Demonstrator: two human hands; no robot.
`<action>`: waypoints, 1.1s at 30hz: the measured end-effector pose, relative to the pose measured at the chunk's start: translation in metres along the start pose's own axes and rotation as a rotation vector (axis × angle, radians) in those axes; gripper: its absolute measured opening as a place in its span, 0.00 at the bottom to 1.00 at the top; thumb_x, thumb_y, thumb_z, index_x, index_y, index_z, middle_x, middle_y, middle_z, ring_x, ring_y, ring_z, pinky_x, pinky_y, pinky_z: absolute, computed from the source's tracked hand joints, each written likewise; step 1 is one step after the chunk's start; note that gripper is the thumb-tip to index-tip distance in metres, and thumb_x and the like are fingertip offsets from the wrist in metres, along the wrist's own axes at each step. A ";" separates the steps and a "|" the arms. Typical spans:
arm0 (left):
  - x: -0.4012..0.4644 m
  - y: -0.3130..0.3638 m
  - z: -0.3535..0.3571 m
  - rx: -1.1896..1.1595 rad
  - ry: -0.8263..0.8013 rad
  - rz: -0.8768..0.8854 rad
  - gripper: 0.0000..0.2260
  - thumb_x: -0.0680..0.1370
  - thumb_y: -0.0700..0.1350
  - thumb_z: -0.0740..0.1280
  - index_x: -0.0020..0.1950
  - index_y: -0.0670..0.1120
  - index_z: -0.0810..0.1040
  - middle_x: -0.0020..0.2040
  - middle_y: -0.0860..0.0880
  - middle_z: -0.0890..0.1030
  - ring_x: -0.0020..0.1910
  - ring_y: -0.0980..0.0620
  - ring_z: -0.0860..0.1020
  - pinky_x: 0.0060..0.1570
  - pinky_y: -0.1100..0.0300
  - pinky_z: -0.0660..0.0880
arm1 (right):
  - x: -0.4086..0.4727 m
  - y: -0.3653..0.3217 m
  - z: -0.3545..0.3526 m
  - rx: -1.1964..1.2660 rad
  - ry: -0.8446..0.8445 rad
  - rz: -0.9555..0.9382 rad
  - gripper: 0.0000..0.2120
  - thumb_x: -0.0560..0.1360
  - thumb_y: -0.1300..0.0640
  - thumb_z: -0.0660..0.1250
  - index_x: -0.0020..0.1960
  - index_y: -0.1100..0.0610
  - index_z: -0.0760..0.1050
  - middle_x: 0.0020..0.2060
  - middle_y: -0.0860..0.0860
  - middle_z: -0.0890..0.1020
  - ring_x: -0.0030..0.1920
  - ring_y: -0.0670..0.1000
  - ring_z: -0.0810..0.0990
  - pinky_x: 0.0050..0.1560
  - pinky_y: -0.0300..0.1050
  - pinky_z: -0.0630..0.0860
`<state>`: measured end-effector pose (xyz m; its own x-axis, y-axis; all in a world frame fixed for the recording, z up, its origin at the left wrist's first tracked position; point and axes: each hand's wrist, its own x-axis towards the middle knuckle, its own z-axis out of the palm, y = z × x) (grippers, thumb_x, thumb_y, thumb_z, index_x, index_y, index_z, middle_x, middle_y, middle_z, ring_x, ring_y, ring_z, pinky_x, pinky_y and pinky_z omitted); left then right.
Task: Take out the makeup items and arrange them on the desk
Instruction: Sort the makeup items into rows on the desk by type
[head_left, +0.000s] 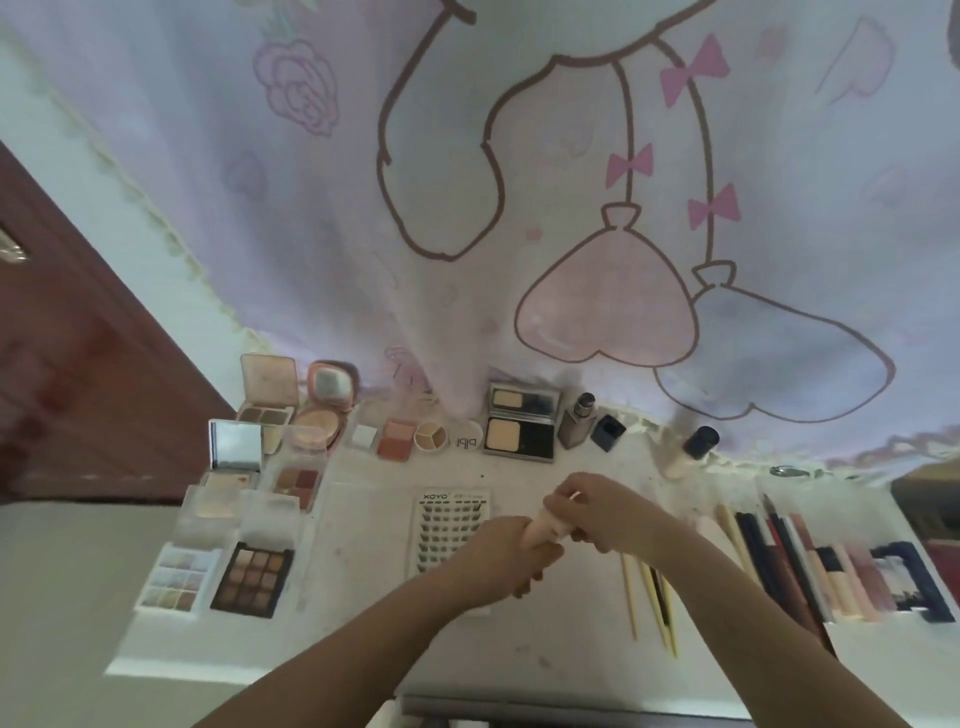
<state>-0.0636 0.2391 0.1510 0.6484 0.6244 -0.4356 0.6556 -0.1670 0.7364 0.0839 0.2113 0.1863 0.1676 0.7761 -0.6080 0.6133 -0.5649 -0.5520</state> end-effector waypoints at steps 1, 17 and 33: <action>-0.005 -0.003 -0.005 -0.121 -0.054 -0.032 0.10 0.79 0.49 0.61 0.50 0.44 0.76 0.39 0.50 0.80 0.33 0.55 0.77 0.41 0.61 0.76 | 0.000 0.001 0.001 0.024 -0.027 -0.079 0.08 0.79 0.51 0.60 0.55 0.53 0.71 0.40 0.49 0.76 0.33 0.44 0.72 0.29 0.31 0.68; 0.050 -0.015 -0.004 -0.649 0.105 -0.410 0.12 0.79 0.39 0.59 0.62 0.37 0.72 0.52 0.42 0.78 0.53 0.45 0.77 0.54 0.50 0.76 | 0.051 0.068 0.005 0.431 0.291 0.114 0.10 0.77 0.53 0.65 0.52 0.59 0.74 0.44 0.54 0.79 0.36 0.48 0.77 0.31 0.37 0.71; 0.103 -0.028 0.001 0.343 0.427 -0.454 0.21 0.77 0.54 0.62 0.67 0.47 0.65 0.59 0.45 0.76 0.61 0.45 0.71 0.59 0.51 0.65 | 0.120 0.057 0.039 0.189 0.349 0.023 0.07 0.78 0.53 0.62 0.53 0.54 0.73 0.49 0.51 0.77 0.45 0.47 0.73 0.45 0.37 0.67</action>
<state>-0.0144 0.3073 0.0848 0.1196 0.9221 -0.3681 0.9554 -0.0060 0.2953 0.1085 0.2608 0.0595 0.4514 0.7930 -0.4091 0.4589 -0.5995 -0.6558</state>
